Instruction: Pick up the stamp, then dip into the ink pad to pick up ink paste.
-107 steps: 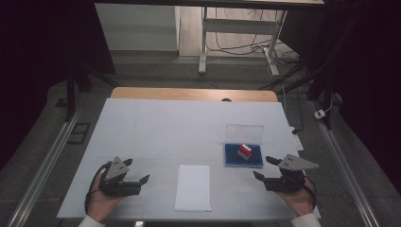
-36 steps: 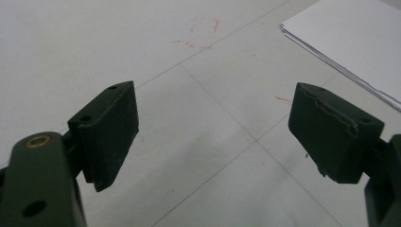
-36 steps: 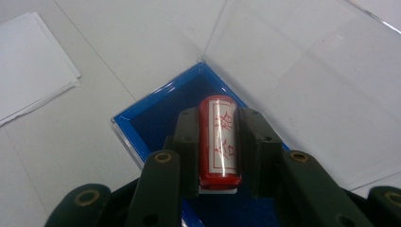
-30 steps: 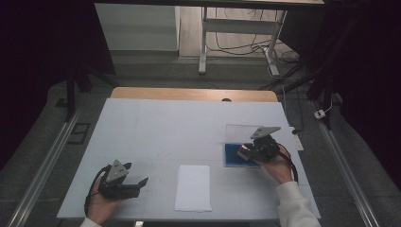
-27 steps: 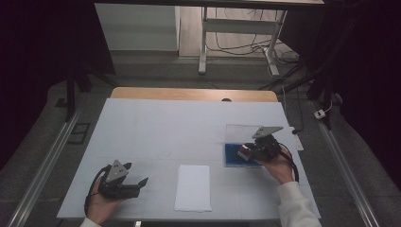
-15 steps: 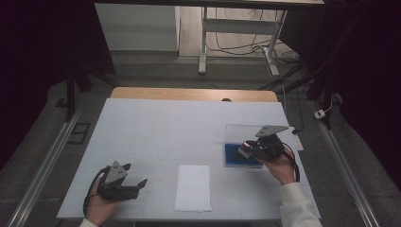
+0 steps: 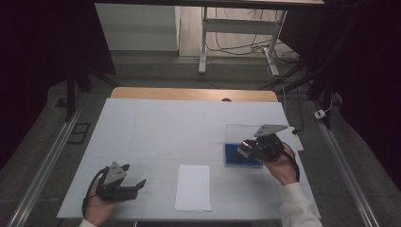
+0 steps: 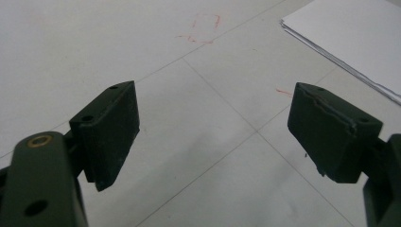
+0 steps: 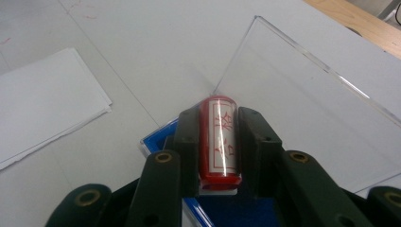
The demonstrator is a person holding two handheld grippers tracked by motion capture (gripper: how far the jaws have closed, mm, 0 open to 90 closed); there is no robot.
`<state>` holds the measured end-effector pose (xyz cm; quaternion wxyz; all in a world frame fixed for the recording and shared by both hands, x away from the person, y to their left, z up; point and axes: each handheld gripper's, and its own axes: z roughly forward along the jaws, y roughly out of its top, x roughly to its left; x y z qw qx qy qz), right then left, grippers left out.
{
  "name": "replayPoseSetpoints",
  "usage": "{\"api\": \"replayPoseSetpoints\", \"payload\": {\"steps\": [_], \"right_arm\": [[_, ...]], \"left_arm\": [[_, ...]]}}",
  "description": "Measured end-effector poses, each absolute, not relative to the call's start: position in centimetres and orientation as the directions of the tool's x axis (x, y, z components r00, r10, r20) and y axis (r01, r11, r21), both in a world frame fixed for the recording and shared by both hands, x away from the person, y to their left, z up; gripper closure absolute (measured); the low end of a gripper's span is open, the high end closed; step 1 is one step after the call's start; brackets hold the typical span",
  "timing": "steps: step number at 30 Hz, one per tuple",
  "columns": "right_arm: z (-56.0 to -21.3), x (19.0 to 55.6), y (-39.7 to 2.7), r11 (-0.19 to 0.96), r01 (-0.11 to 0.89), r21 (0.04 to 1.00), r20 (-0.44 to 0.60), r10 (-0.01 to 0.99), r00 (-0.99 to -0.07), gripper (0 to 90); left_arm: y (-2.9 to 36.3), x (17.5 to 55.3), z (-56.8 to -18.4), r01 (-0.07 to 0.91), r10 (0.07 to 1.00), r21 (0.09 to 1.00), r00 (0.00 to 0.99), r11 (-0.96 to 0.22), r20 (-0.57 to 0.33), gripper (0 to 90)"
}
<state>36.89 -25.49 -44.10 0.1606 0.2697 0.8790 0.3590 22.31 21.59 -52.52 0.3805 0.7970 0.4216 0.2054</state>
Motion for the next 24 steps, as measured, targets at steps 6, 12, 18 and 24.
{"api": "replayPoseSetpoints", "payload": {"steps": [6,12,18,24], "right_arm": [[-44.2,37.0,-25.4,0.606,0.375,0.702,-0.082,0.590,-0.803,70.0],[-44.6,37.4,-25.5,0.620,0.403,0.673,-0.067,0.594,-0.802,70.0],[-44.9,37.6,-25.3,0.627,0.423,0.654,-0.063,0.603,-0.795,70.0],[-45.7,38.2,-25.0,0.640,0.439,0.630,-0.076,0.614,-0.786,70.1]], "left_arm": [[21.5,22.2,-52.5,0.515,0.829,0.777,0.560,-0.362,0.015,17.5],[21.3,22.2,-52.5,0.512,0.828,0.778,0.560,-0.365,0.019,17.5],[21.3,22.2,-52.6,0.515,0.827,0.775,0.561,-0.366,0.017,17.5],[21.4,22.0,-52.5,0.514,0.831,0.777,0.556,-0.364,0.021,17.5]]}}
